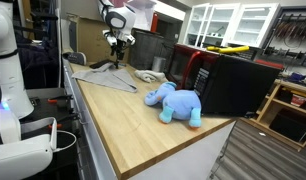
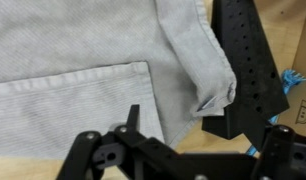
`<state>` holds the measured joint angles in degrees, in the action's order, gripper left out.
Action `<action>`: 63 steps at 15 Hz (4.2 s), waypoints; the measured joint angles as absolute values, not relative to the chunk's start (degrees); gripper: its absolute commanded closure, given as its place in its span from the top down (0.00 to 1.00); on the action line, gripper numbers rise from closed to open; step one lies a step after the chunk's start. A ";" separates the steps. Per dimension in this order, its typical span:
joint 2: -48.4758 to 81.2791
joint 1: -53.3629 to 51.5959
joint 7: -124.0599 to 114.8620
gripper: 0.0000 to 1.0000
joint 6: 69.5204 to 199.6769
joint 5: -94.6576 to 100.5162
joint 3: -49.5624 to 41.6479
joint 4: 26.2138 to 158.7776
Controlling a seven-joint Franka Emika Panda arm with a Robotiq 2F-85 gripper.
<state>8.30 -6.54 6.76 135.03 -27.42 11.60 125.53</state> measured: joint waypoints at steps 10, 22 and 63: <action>17.90 -6.77 1.24 0.27 152.75 -14.91 9.27 125.22; 18.73 -9.66 -13.97 0.00 152.98 -0.56 2.67 124.92; 11.48 -8.98 -11.31 0.56 151.48 -14.85 10.44 126.90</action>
<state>11.48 -8.98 -11.31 151.48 -14.85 10.44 126.90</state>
